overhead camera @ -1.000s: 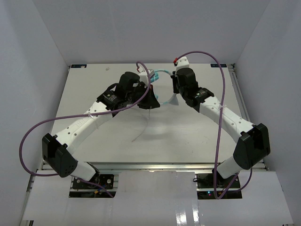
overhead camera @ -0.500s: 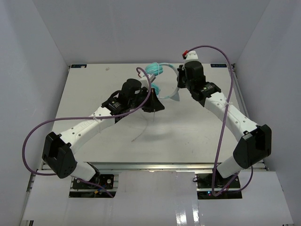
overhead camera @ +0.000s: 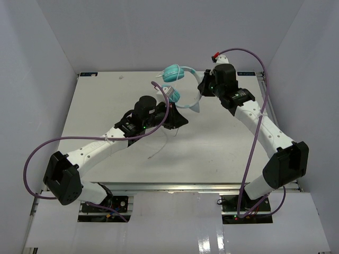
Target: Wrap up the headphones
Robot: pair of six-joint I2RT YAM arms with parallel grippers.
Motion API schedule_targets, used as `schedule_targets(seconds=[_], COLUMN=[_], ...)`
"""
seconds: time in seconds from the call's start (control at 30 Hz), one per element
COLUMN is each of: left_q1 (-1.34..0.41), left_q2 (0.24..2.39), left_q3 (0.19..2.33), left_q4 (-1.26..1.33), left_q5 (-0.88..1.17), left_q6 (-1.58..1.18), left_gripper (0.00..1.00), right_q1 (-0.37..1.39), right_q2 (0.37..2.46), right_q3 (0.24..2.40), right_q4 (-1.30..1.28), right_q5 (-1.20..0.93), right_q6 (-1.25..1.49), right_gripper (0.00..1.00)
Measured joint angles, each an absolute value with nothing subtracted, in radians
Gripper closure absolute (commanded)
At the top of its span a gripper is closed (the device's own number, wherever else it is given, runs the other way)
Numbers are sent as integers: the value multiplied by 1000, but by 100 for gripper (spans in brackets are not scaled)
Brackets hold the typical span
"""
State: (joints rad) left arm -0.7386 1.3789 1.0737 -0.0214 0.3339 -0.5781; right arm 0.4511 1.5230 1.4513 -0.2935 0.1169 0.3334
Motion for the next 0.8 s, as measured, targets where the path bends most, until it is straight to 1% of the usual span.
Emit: schedule_targets(seconds=[0.13, 0.23, 0.43, 0.57, 0.7, 0.8], left_q1=[-743, -744, -746, -755, -763, -766], left_q2=[1381, 1381, 1381, 1382, 1382, 1382], left_q3=[1074, 1072, 1059, 1054, 1036, 993], left_q4=[2, 17, 38, 43, 76, 107], left_q5=[335, 338, 348, 349, 347, 339], left_q6=[-567, -562, -558, -555, -546, -541], left_gripper=[89, 94, 99, 96, 88, 84], right_q1=[447, 435, 398, 389, 387, 386], right_q2=[1521, 1519, 1517, 1517, 1517, 1517], right_q3=[1451, 1451, 1451, 1451, 1451, 1451], right_q4=[-297, -297, -298, -298, -298, -298], right_q5=[76, 55, 16, 5, -8, -17], right_q6=[359, 372, 399, 411, 416, 417], right_gripper=[92, 92, 92, 92, 92, 92])
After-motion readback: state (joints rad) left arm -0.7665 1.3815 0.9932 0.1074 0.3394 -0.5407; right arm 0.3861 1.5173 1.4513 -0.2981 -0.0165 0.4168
